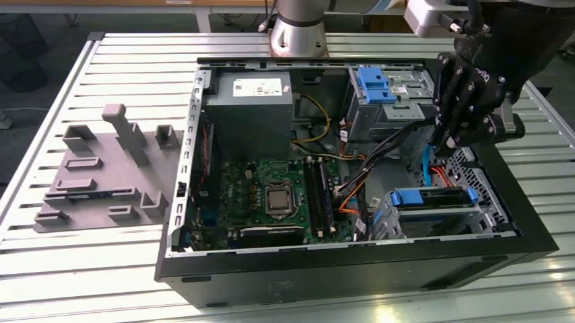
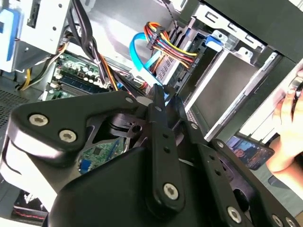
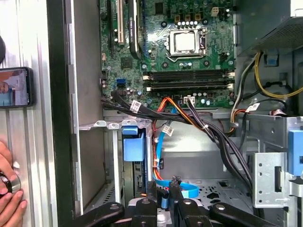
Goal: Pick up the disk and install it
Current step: 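Insert the second disk wire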
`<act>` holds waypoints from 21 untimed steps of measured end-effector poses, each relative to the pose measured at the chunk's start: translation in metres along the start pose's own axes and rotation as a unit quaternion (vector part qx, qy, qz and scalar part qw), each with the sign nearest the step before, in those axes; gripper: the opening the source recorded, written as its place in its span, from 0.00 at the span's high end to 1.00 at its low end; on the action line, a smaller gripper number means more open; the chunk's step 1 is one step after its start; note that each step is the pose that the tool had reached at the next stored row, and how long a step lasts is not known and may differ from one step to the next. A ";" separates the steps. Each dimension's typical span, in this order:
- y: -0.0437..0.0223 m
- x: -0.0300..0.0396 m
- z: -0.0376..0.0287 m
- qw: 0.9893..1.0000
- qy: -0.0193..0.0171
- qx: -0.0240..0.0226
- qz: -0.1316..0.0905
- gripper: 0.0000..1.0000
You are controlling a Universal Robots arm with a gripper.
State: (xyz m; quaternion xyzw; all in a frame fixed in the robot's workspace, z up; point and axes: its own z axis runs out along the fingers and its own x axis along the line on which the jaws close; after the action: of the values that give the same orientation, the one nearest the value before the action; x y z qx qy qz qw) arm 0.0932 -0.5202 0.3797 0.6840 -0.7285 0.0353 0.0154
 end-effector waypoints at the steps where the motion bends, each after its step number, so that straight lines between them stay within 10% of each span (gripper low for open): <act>1: -0.0003 -0.0002 0.0016 1.000 0.001 0.000 0.000 0.75; 9: -0.0022 -0.0008 0.0104 1.000 0.000 0.000 0.000 0.83; 12: -0.0023 0.0007 0.0120 1.000 -0.007 0.000 0.000 0.84; 15: -0.0029 0.0141 0.0198 1.000 -0.023 -0.001 0.000 0.84; 21: -0.0032 0.0210 0.0267 1.000 -0.024 0.003 -0.001 0.84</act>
State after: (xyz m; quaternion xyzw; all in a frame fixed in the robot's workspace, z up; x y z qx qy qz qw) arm 0.0957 -0.5432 0.3546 0.6854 -0.7278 0.0214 -0.0040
